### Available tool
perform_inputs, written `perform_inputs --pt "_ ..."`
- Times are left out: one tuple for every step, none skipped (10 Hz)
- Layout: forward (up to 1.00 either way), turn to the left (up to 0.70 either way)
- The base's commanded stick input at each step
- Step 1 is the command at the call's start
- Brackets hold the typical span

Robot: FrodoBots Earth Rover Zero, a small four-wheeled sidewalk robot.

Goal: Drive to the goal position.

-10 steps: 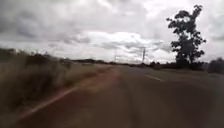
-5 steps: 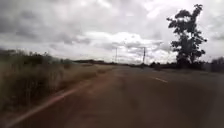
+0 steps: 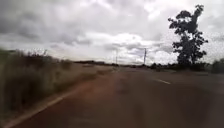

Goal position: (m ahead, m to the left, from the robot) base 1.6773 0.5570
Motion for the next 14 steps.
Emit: perform_inputs --pt "0.50 0.00" --pt "0.50 0.00" --pt "0.50 0.00" --pt "0.50 0.00" --pt "0.50 0.00" --pt "0.50 0.00" --pt "0.50 0.00" --pt "0.50 0.00" --pt "0.50 0.00" --pt "0.50 0.00" --pt "0.50 0.00" --pt "0.50 0.00" --pt "0.50 0.00" --pt "0.50 0.00"
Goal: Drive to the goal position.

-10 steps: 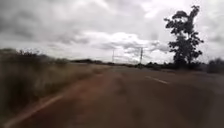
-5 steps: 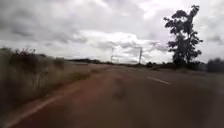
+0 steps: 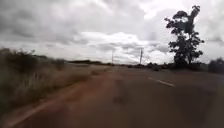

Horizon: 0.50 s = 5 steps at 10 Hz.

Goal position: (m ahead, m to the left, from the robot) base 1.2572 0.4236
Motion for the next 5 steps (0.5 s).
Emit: perform_inputs --pt "0.50 0.00" --pt "0.50 0.00" --pt "0.50 0.00" --pt "0.50 0.00" --pt "0.50 0.00"
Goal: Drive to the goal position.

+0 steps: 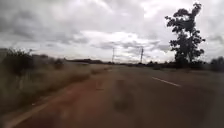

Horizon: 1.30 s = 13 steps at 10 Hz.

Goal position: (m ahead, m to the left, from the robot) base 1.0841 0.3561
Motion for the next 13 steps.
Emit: perform_inputs --pt "0.50 0.00" --pt "0.48 0.00" --pt "0.26 0.00" --pt "0.03 0.00" --pt "0.00 0.00" --pt "0.00 0.00" --pt "0.00 0.00" --pt "0.00 0.00" --pt "0.00 0.00" --pt "0.00 0.00" --pt "0.00 0.00" --pt "0.00 0.00" --pt "0.00 0.00"
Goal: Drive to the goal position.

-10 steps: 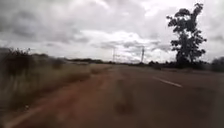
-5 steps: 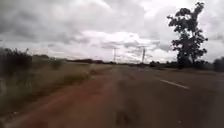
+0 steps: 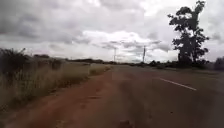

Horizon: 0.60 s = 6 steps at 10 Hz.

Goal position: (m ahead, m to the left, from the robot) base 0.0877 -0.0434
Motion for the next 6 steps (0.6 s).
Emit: perform_inputs --pt "0.06 0.00" --pt "0.17 0.00" --pt "0.25 0.00" --pt "0.32 0.00" --pt "0.39 0.00" --pt "0.46 0.00"
